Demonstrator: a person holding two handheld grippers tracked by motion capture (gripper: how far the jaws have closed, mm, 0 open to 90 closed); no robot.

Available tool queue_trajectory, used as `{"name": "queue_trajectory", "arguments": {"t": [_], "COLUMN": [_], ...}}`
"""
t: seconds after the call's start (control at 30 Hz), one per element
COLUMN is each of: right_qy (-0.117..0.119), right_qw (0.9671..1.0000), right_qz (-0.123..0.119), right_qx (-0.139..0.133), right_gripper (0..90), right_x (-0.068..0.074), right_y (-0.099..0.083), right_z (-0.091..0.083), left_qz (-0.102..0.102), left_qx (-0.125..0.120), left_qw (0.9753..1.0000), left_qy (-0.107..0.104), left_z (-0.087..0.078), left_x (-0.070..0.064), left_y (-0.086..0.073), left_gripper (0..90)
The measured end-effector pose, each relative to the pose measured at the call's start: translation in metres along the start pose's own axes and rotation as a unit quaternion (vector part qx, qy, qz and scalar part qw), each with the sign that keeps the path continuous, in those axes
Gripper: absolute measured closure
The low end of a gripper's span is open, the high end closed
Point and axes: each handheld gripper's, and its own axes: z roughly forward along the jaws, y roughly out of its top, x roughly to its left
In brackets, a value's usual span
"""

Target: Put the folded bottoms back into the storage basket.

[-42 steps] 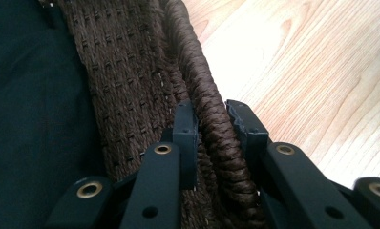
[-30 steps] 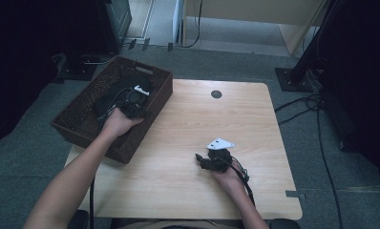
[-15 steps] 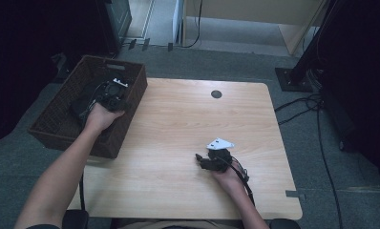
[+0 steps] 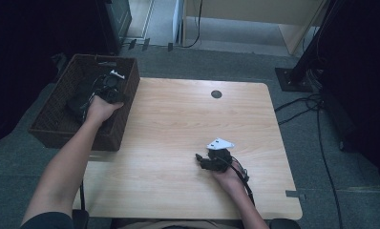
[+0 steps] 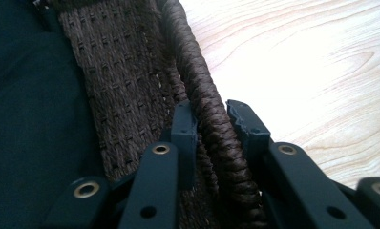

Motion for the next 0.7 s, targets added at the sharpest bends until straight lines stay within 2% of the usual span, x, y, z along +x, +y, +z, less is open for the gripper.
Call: {"name": "queue_trajectory", "arguments": {"t": [0.07,0.13,0.23,0.43,0.57,0.7], "right_qy": [0.0,0.0,0.0,0.0,0.0,0.0], "right_qw": [1.0,1.0,1.0,1.0,1.0,1.0], "right_qz": [0.0,0.0,0.0,0.0,0.0,0.0], "right_qx": [0.0,0.0,0.0,0.0,0.0,0.0], "right_gripper": [35.9,35.9,35.9,35.9,35.9,35.7], "right_x": [0.0,0.0,0.0,0.0,0.0,0.0], "right_y": [0.0,0.0,0.0,0.0,0.0,0.0], "right_z": [0.0,0.0,0.0,0.0,0.0,0.0], "left_qz": [0.002,-0.005,0.004,0.018,0.038,0.068], "left_qx": [-0.005,-0.013,-0.023,-0.043,-0.056,-0.073], "left_qw": [1.0,0.9997,0.9991,0.9976,0.9951,0.9901], "left_qy": [-0.005,-0.02,-0.035,-0.052,-0.072,-0.099], "left_z": [-0.002,-0.007,-0.017,-0.037,-0.05,-0.059], "left_x": [0.001,0.002,0.002,0.001,-0.012,-0.036], "left_y": [-0.001,-0.001,0.0,-0.001,-0.002,-0.006], "left_gripper": [67.9,61.9,59.7,59.4,58.5,55.7]}}
